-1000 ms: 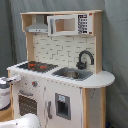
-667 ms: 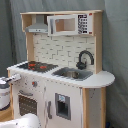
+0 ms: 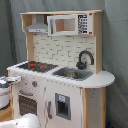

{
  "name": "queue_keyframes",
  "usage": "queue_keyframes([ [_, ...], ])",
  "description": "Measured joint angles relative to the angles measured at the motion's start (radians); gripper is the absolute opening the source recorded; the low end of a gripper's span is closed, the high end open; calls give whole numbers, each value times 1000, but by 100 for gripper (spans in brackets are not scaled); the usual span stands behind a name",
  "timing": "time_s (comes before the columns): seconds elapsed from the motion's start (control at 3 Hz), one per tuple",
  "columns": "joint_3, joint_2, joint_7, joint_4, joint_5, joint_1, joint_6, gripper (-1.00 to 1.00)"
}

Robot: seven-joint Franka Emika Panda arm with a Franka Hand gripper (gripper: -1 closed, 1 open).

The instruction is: Play with the kitchen

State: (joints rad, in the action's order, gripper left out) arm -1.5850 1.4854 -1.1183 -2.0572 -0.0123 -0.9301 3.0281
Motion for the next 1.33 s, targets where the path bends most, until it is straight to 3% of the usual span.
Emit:
queue_keyframes([
  [0.67, -14, -2, 207, 0, -3, 4, -22, 100],
  [1.33, -51, -2, 363, -24, -3, 106, -86, 100],
])
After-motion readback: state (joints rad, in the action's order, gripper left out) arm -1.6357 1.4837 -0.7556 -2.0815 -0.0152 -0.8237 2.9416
